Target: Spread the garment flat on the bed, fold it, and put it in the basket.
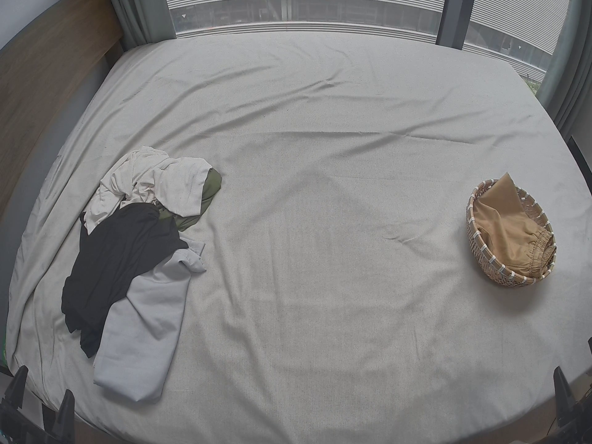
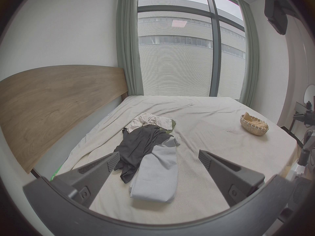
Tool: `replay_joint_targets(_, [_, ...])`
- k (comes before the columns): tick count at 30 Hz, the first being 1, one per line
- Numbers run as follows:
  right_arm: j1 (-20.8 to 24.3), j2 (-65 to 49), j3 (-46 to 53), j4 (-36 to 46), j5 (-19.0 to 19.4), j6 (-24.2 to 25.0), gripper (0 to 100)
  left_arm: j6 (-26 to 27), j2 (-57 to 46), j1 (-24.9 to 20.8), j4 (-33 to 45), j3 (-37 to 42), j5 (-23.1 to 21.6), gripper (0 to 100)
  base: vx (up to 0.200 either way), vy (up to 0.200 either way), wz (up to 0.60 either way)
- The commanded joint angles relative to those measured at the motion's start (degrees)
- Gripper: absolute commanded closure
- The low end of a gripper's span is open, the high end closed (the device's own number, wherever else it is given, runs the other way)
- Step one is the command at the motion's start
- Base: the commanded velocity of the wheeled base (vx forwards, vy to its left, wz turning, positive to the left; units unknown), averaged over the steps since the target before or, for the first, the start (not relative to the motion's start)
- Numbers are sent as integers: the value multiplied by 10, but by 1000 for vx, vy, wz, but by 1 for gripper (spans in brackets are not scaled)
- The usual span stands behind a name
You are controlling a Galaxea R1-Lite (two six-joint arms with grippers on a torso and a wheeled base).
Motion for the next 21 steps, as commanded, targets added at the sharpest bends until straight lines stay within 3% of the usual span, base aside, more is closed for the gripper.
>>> replay_joint_targets(1, [-1, -5, 10, -5, -3, 18, 0, -2, -8, -1, -1, 10, 6, 0, 0, 0, 0])
replay_joint_targets(3, [-1, -5, 10, -5, -13, 11, 0, -2, -8, -1, -1, 10, 5, 0, 0, 0, 0])
replay_joint_targets(6, [-1, -5, 5, 62, -23, 17, 0, -4, -8, -1, -1, 10, 6, 0, 0, 0, 0])
replay_joint_targets(21, [0, -6, 10, 36, -12, 17, 0, -2, -8, -1, -1, 10, 5, 0, 0, 0, 0])
